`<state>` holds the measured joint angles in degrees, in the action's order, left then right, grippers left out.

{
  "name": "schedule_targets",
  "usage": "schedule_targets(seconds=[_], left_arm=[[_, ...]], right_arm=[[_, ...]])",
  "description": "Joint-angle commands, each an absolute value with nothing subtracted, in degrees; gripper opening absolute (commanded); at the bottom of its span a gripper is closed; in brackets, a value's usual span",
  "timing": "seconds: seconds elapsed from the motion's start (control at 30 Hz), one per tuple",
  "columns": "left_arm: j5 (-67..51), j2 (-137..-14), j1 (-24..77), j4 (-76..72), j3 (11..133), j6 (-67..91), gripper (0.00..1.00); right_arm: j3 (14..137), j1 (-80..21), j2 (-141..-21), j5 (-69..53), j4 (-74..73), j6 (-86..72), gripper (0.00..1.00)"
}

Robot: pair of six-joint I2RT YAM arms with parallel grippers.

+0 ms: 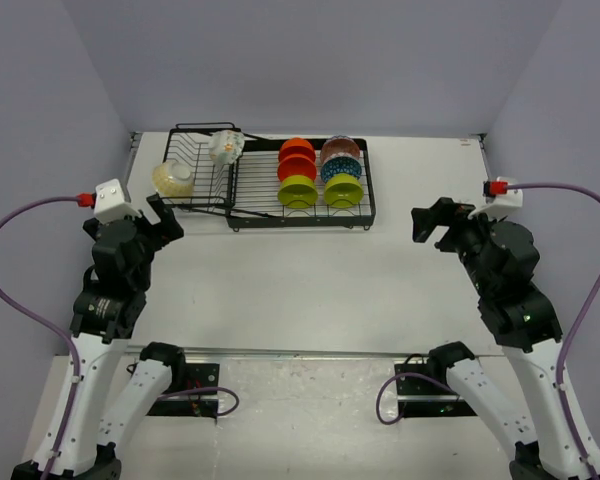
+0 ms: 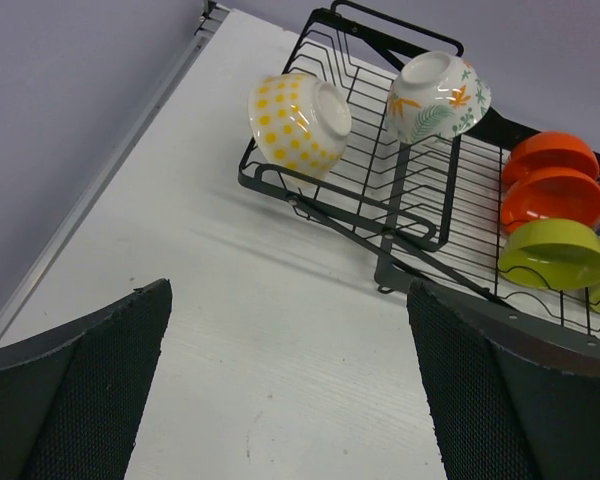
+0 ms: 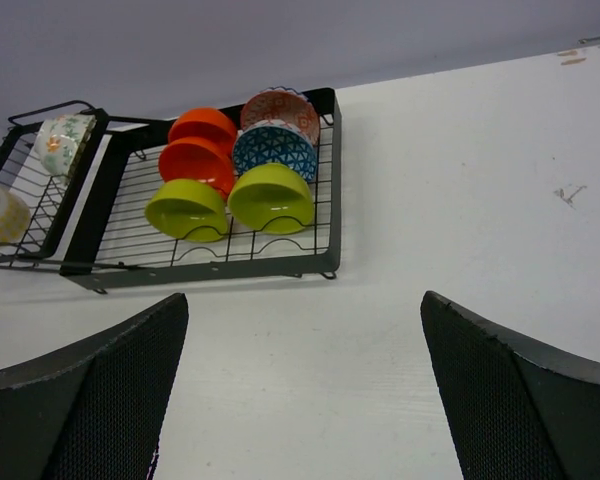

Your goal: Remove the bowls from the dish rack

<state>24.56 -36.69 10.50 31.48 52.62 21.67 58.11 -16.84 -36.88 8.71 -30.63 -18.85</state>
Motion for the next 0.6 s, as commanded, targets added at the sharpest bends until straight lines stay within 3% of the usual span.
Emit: schedule_targets(seconds=[0.0, 0.37, 0.57], left_arm=[[26.4, -37.4, 10.1, 32.4, 54.1, 21.3, 1.0], [17.9, -38.9, 10.1, 30.4, 56.2, 24.2, 1.0], [16.5, -48.9, 10.0, 31.0, 65.0, 28.5, 1.0]], right_arm=[[58.5, -17.0, -37.5, 12.4, -29.8, -19.4, 0.99], [52.7, -17.0, -33.4, 0.0, -23.3, -19.2, 0.99], [51.9, -17.0, -34.3, -10.0, -22.3, -19.1, 0.99]])
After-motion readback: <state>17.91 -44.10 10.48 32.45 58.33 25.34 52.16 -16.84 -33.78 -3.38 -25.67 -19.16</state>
